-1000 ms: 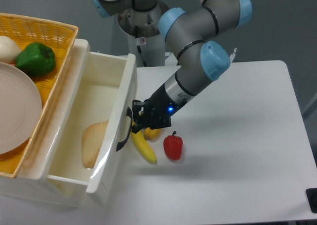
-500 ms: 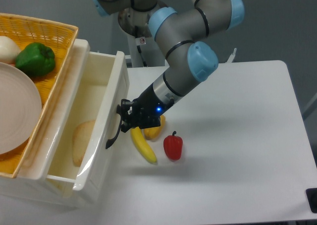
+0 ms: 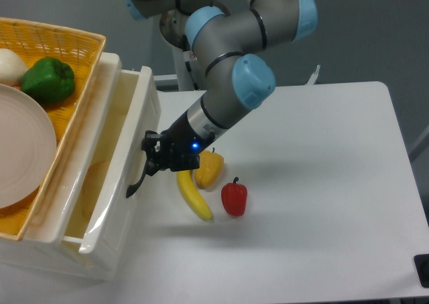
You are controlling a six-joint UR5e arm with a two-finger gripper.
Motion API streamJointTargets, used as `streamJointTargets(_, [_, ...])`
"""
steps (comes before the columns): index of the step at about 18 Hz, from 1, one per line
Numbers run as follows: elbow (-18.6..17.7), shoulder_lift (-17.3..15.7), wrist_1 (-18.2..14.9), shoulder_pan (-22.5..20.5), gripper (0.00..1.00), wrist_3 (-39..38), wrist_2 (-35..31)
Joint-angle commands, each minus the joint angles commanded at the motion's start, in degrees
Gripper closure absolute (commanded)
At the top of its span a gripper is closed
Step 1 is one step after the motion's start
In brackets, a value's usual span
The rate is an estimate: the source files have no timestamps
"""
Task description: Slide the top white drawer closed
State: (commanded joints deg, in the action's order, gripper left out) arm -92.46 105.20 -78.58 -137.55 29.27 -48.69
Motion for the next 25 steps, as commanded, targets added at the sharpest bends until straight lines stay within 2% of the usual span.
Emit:
streamJointTargets(13, [-0.09,0.0,0.27,3.6,0.92,-1.41,-0.09])
streamJointTargets(18, [0.09,0.0,0.35,3.61,0.91,-1.23,-0.18])
streamJointTargets(20, [1.05,0.09,0.35,2.47,0.89,-1.06,-0.52])
streamJointTargets(25, [4.39,0.09,0.35,-3.41,0.78,-0.62,-2.45])
